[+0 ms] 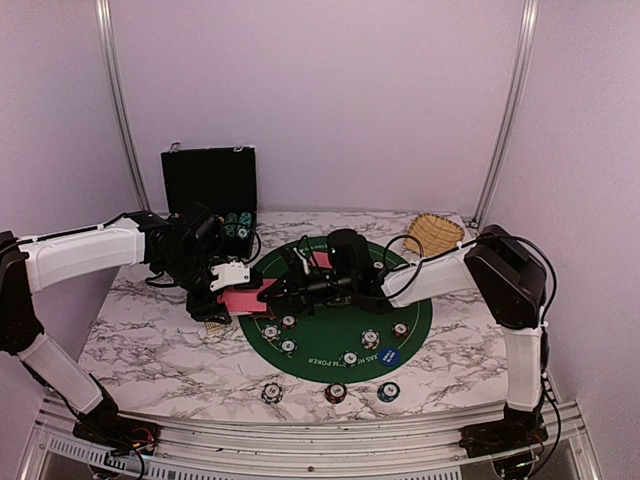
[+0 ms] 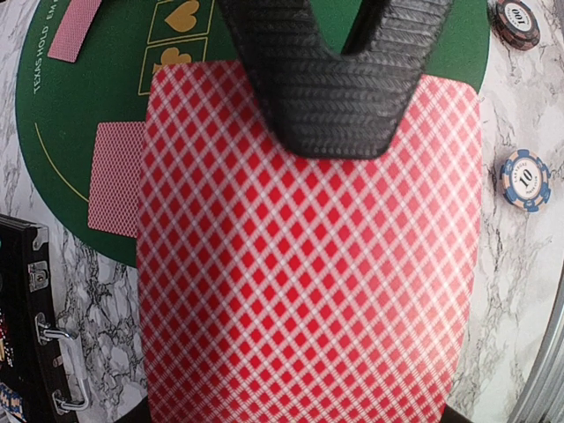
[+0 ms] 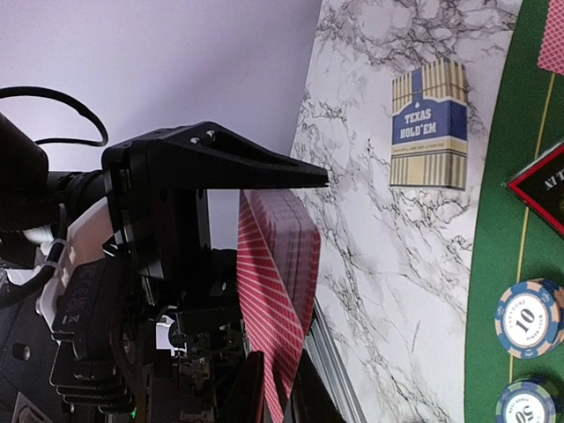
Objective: Distribute texas hold em gaming equipment
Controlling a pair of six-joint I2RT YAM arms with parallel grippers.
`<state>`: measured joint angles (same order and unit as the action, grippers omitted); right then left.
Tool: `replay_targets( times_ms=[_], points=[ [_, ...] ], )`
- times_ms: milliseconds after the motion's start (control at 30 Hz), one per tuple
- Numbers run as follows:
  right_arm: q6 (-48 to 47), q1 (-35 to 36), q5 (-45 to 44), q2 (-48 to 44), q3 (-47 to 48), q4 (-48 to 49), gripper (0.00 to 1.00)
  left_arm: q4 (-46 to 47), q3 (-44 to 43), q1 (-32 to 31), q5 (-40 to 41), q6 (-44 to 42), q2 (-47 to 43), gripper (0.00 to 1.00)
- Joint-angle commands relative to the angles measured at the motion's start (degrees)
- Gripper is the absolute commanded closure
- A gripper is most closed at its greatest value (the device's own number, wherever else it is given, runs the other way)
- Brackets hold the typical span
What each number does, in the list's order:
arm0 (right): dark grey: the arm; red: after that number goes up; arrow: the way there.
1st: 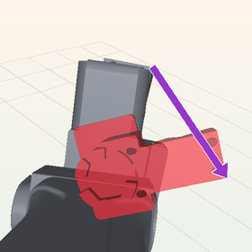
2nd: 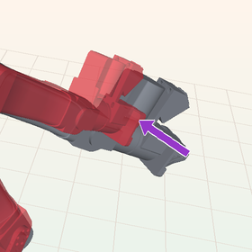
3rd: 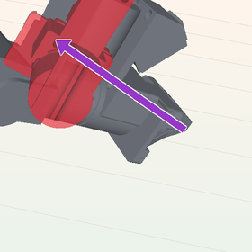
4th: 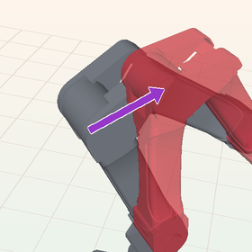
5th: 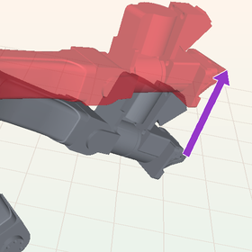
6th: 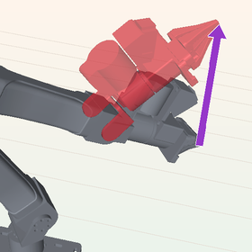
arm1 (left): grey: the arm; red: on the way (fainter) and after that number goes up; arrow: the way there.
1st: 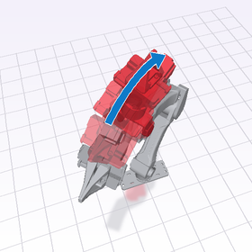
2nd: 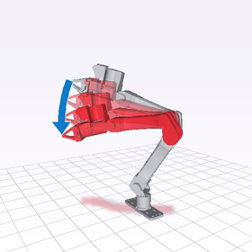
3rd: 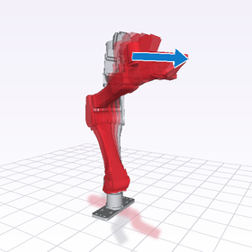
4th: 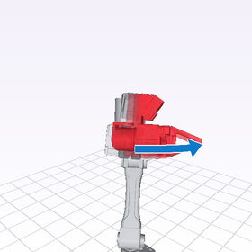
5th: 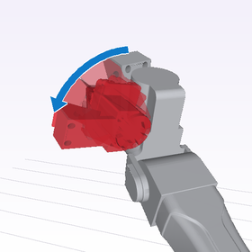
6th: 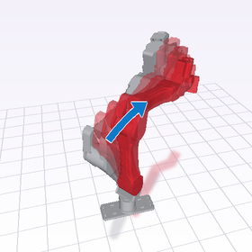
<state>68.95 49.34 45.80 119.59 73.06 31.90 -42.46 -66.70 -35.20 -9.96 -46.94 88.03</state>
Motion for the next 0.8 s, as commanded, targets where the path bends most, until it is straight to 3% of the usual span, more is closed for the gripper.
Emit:
replay_targets(
  times_ms=[0,267,600,700,767],
  points=[
    [-1.0,-0.62,0.78,-2.28,-1.32,-0.7,0.89,0.09,-0.74,0.04,-0.21,-0.4,-0.86,0.59],
    [-0.27,-2.43,0.78,-5.2,-5.87,0.89,0.96,0.09,-0.38,0.04,0.03,-0.48,-0.85,0.59],
    [6.97,-3.09,1.48,-5.76,-10.72,12.42,1.0,0.07,-0.11,0.04,-0.15,-0.26,-0.83,0.59],
    [1.98,-3.69,-0.02,-8.14,-10.29,5.35,1.0,0.09,0.12,0.06,-0.12,-0.35,-1.02,0.59],
    [-3.83,-3.81,-1.72,-9.78,-8.75,-4.52,1.0,0.03,0.16,0.04,-0.16,-0.45,-1.06,0.59]
  ],
)
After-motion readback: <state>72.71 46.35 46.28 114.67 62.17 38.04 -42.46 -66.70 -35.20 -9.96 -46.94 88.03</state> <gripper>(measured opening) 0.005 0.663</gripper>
